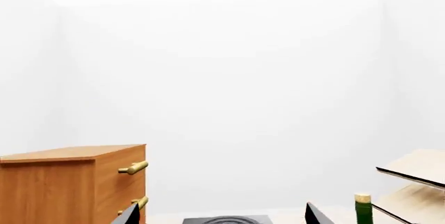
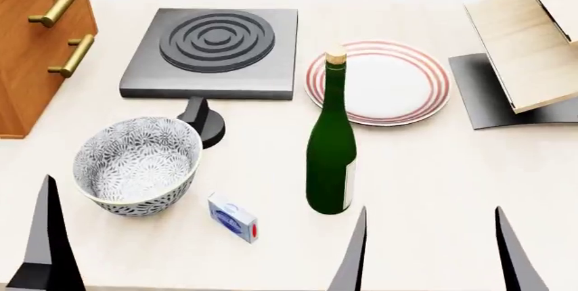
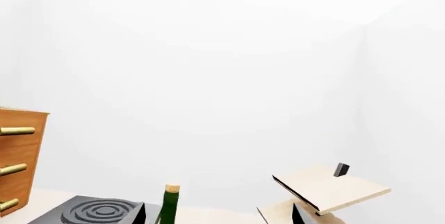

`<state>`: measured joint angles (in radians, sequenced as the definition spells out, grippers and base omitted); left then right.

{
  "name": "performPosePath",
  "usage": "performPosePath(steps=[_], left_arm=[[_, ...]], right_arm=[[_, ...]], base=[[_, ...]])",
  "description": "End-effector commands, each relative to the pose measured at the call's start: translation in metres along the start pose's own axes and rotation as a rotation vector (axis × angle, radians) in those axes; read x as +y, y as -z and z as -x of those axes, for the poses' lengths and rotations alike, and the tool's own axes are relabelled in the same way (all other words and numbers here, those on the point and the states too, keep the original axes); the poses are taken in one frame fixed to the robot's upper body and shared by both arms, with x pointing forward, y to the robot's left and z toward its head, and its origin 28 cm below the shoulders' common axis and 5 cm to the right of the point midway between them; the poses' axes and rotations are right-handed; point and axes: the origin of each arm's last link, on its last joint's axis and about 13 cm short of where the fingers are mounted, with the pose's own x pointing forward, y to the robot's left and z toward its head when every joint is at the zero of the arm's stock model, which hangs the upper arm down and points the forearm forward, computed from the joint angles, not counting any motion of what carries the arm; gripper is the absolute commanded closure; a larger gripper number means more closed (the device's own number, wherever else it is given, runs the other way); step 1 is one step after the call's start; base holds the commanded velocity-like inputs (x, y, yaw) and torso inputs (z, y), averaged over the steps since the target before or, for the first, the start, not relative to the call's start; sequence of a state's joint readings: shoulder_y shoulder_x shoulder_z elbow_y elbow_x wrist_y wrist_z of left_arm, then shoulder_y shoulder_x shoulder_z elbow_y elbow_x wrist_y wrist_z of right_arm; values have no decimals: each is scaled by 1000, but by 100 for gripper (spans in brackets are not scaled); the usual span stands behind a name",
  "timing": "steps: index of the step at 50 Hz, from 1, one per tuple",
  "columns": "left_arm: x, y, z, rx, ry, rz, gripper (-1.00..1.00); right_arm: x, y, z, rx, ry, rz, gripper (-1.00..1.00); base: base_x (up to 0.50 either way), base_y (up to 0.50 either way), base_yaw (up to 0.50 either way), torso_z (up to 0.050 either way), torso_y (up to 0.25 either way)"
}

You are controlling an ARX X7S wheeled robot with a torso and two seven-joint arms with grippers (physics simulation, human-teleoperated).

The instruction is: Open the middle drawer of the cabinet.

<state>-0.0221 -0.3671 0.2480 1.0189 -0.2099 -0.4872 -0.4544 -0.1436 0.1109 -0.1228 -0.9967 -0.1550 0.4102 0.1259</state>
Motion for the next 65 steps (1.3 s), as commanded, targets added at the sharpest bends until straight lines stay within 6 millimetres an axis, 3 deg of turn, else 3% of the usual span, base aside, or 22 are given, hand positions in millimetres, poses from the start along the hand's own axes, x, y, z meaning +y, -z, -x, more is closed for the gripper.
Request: performPosePath(steps=[1, 49, 65], left_arm=[[2, -9, 5, 9, -4, -5, -100], [-2, -5, 6, 21, 11, -4, -100], [-2, -5, 6, 22, 16, -7, -100]], right_arm=[[0, -7, 2, -23, -3, 4, -100], [0, -4, 1, -14, 2, 16, -100], [-2, -6, 3, -46, 9, -9, -100]], base=[[500, 0, 0, 0, 0], [450, 357, 0, 0, 0], [130, 341, 0, 0, 0]])
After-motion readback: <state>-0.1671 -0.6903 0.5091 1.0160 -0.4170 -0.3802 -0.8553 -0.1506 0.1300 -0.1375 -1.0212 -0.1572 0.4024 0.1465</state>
